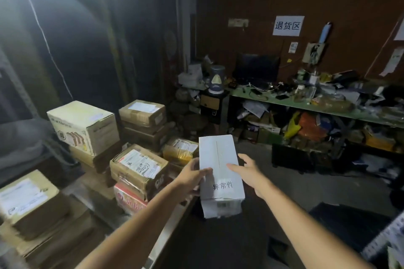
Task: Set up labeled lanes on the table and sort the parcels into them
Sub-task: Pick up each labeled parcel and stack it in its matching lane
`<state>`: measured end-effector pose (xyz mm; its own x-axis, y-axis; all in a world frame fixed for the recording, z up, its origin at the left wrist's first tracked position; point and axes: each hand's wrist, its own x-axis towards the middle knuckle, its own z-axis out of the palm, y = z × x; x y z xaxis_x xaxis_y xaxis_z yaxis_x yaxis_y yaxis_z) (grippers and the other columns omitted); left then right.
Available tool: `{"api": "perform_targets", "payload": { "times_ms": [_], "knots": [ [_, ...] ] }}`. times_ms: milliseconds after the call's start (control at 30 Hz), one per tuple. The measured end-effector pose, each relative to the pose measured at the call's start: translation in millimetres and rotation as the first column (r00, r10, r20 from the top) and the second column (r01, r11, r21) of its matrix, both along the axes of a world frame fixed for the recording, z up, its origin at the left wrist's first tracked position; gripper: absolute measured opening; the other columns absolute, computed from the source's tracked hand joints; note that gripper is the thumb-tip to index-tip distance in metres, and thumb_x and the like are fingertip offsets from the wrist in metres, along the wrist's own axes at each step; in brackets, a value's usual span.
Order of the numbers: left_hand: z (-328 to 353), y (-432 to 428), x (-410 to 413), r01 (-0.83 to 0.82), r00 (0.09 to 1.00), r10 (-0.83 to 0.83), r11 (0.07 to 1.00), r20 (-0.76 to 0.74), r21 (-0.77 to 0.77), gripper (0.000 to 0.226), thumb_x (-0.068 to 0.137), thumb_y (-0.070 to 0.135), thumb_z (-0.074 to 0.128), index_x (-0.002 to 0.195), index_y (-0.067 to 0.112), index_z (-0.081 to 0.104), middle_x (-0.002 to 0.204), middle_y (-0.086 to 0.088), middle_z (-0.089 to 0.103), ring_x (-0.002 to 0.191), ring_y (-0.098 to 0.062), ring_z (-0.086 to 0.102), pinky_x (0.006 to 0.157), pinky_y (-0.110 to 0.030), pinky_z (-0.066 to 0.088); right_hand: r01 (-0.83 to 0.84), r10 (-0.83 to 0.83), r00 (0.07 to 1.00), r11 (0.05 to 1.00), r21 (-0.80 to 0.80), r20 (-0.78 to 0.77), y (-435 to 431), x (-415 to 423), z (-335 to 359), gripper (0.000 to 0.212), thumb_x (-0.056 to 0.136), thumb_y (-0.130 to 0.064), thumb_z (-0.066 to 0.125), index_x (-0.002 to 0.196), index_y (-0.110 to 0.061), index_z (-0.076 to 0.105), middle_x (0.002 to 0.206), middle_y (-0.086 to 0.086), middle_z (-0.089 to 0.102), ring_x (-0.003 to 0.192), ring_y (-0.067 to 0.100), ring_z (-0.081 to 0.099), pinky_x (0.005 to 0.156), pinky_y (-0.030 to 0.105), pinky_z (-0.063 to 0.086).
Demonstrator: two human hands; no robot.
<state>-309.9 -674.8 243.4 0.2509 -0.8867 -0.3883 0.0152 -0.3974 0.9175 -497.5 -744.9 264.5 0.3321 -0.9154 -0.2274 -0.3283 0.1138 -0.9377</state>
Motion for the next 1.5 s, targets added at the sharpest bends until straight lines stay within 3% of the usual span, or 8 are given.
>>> {"api": "perform_targets", "payload": {
  "times_ms": [233,433,600,767,933,1167,1367,1500],
  "knots": [
    [16.9,-105.3,32.6,-0.205,0.979,0.205,0.979,0.014,-0.017,0.048,0.092,0.026,0.071,0.134,0.024,0.047,0.108,-0.009,0.068,0.087,-0.023,0.068,0.060,-0.035,0.057,-0.180,0.180,0.982,0.984,0.016,-0.051,-146.2,50.5,19.7,0.071,0.093,-0.025,0.070,0.154,-0.019,0.034,0.145,0.013,0.045,0.087,0.006,0.053,0.066,0.022,0.041],
    [12.2,-167.4,85.9,-0.285,0.958,0.285,0.958,-0.017,0.013,0.059,0.091,0.030,0.072,0.140,0.024,0.040,0.123,0.000,0.060,0.102,-0.020,0.066,0.065,-0.032,0.058,-0.334,0.332,0.938,0.943,0.004,-0.100,-234.5,118.2,10.9,0.073,0.090,-0.026,0.074,0.152,-0.017,0.038,0.139,0.014,0.052,0.108,0.023,0.061,0.069,0.023,0.047],
    [0.6,-196.5,113.4,-0.348,0.935,0.352,0.934,-0.037,0.077,0.057,0.092,0.033,0.070,0.138,0.037,0.037,0.120,-0.001,0.064,0.100,-0.027,0.069,0.065,-0.038,0.060,-0.438,0.436,0.889,0.899,0.022,-0.139,-285.5,164.4,-1.5,0.071,0.090,-0.024,0.074,0.151,-0.018,0.039,0.132,0.014,0.056,0.098,0.018,0.063,0.066,0.020,0.047],
    [0.0,-213.4,130.9,-0.486,0.869,0.493,0.867,-0.046,0.106,0.065,0.089,0.039,0.073,0.141,0.036,0.034,0.127,-0.008,0.062,0.104,-0.033,0.069,0.086,-0.055,0.059,-0.550,0.553,0.818,0.832,0.064,-0.157,-321.8,209.3,-6.3,0.070,0.088,-0.027,0.075,0.149,-0.022,0.041,0.124,0.011,0.062,0.097,0.018,0.067,0.072,0.026,0.052],
    [0.6,-229.0,134.1,-0.607,0.787,0.616,0.780,-0.022,0.152,0.061,0.089,0.032,0.074,0.134,0.036,0.033,0.127,-0.007,0.060,0.105,-0.033,0.068,0.081,-0.053,0.061,-0.688,0.695,0.706,0.719,0.102,-0.140,-356.9,247.5,-19.0,0.069,0.088,-0.025,0.074,0.149,-0.025,0.042,0.127,0.008,0.063,0.103,0.022,0.067,0.077,0.033,0.054],
    [0.2,-257.2,116.8,-0.742,0.660,0.750,0.641,0.044,0.194,0.054,0.093,0.026,0.069,0.131,0.033,0.032,0.104,0.002,0.059,0.084,-0.019,0.067,0.052,-0.028,0.058,-0.831,0.850,0.511,0.527,0.181,-0.129,-389.4,273.6,-26.4,0.066,0.092,-0.021,0.070,0.149,-0.026,0.039,0.125,0.006,0.060,0.098,0.020,0.067,0.066,0.034,0.056],
    [-6.2,-268.7,114.5,-0.810,0.573,0.817,0.552,0.070,0.198,0.047,0.095,0.020,0.067,0.129,0.032,0.037,0.104,0.003,0.056,0.094,-0.021,0.062,0.082,-0.044,0.060,-0.871,0.898,0.421,0.439,0.218,-0.128,-399.4,285.2,-35.5,0.066,0.093,-0.016,0.067,0.150,-0.025,0.037,0.112,0.001,0.060,0.092,0.016,0.066,0.062,0.032,0.052],
    [-12.2,-267.7,122.4,-0.814,0.566,0.821,0.545,0.067,0.204,0.064,0.094,0.019,0.068,0.146,0.028,0.034,0.115,-0.003,0.056,0.097,-0.024,0.063,0.074,-0.039,0.060,-0.863,0.895,0.421,0.445,0.237,-0.150,-399.7,287.7,-42.9,0.065,0.093,-0.011,0.064,0.151,-0.023,0.038,0.102,-0.002,0.062,0.089,0.016,0.066,0.062,0.031,0.053]
  ]
}}
